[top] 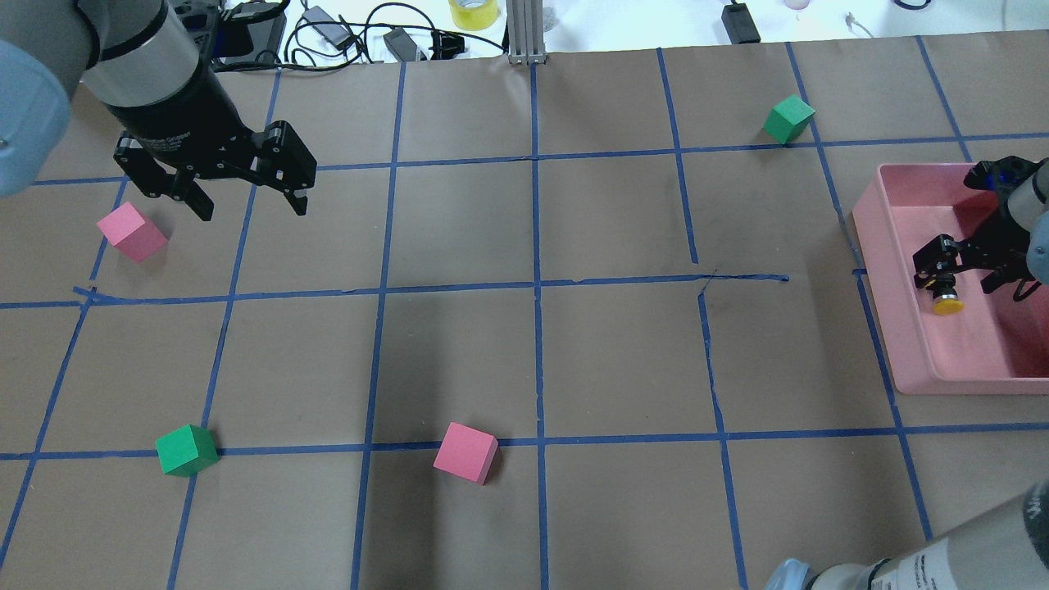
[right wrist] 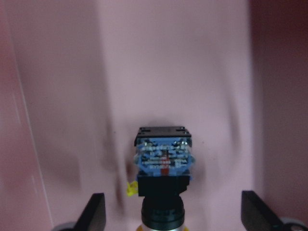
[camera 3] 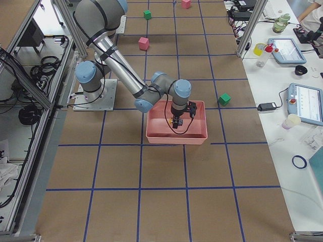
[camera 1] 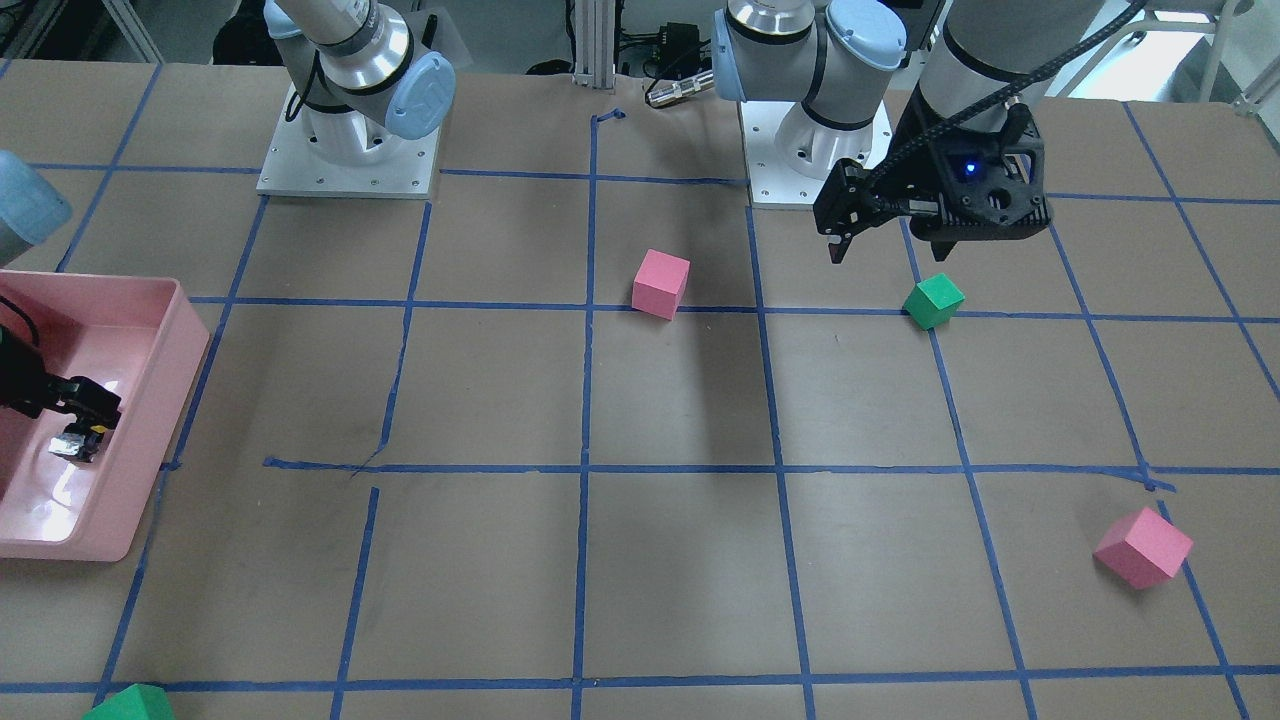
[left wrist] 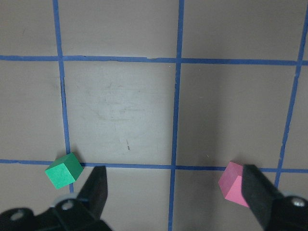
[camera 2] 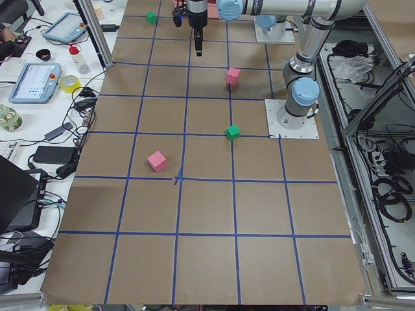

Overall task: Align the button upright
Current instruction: 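Lift the yellow button out of the bin with the right gripper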

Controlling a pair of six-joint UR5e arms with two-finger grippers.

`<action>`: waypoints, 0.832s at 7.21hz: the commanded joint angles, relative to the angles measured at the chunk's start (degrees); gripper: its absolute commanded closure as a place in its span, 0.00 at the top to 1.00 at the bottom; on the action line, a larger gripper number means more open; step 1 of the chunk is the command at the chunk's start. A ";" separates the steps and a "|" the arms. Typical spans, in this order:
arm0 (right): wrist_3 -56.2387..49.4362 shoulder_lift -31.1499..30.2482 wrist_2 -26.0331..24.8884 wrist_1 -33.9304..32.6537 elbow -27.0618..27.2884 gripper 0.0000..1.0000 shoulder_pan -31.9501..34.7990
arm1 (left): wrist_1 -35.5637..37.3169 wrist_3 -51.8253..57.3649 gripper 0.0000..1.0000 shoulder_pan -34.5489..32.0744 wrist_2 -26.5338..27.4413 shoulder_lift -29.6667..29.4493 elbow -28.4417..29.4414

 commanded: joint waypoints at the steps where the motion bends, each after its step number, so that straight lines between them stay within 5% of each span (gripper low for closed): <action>1: -0.09 0.44 -0.27 -0.59 0.05 0.81 0.08 | -0.07 0.07 1.00 0.01 0.36 -0.02 -0.43; 3: -0.17 0.35 0.00 -0.15 0.05 0.07 0.00 | -0.07 0.07 1.00 0.09 0.27 0.15 -0.43; 6: -3.33 -0.96 0.79 -0.23 -1.00 0.00 0.00 | -0.07 0.07 1.00 0.09 0.18 0.07 -0.51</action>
